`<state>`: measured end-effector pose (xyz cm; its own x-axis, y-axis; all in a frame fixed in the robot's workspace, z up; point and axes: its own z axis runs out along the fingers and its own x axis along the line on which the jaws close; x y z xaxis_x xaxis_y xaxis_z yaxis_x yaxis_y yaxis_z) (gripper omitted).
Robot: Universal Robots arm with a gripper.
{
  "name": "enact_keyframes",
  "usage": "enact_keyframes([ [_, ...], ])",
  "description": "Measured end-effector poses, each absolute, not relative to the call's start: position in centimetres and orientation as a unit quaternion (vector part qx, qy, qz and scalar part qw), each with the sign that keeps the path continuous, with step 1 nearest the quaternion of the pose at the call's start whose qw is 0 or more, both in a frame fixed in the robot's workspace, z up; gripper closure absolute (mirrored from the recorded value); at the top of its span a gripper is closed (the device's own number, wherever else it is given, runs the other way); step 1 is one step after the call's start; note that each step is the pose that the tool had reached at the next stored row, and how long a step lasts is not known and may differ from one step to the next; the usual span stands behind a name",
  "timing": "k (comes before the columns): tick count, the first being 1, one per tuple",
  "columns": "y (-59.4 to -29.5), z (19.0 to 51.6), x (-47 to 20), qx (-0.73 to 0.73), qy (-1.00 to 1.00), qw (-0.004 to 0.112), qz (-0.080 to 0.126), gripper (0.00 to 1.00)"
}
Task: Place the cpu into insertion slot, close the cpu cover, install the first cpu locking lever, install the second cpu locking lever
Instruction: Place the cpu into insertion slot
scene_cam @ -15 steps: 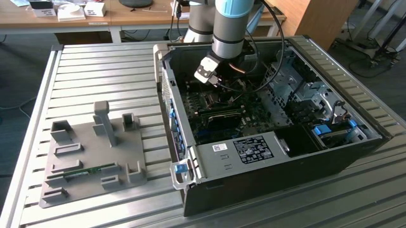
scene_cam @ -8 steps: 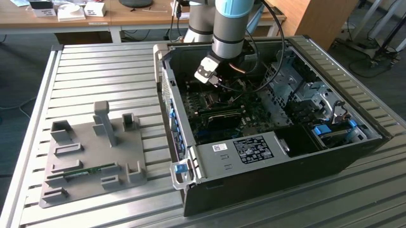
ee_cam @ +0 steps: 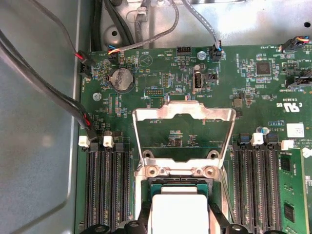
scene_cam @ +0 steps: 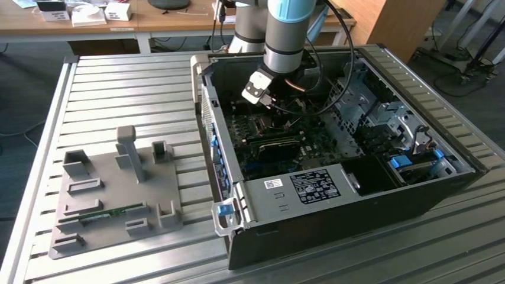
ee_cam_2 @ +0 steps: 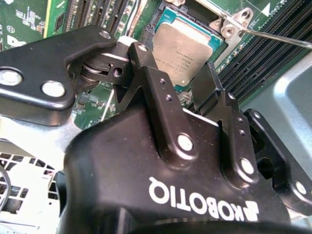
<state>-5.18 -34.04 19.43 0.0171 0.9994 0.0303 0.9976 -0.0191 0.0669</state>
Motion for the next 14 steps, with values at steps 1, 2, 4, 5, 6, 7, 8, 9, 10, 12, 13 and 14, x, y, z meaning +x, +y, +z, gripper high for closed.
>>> enact_keyframes([
  [1,-34.04,19.43,-5.17,0.713,0.7,0.013,0.034,0.46],
  [2,-34.04,19.43,-5.17,0.713,0.7,0.013,0.034,0.46],
  [4,-34.04,19.42,-5.14,0.713,0.7,0.013,0.034,0.46],
  [5,-34.04,19.42,-5.13,0.713,0.7,0.013,0.034,0.46],
  [6,-34.04,19.42,-5.12,0.713,0.7,0.013,0.034,0.46],
  [7,-34.04,19.41,-5.12,0.713,0.7,0.013,0.034,0.46],
  [8,-34.04,19.41,-5.12,0.713,0.7,0.013,0.034,0.46],
  [9,-34.04,19.39,-5.12,0.713,0.7,0.013,0.034,0.46],
  [10,-34.04,19.36,-5.12,0.713,0.7,0.013,0.034,0.46],
  [12,-34.04,19.3,-5.12,0.713,0.7,0.013,0.034,0.46],
  [13,-34.04,19.29,-5.12,0.713,0.7,0.013,0.034,0.46],
  [14,-34.04,19.29,-5.12,0.713,0.7,0.013,0.034,0.46],
])
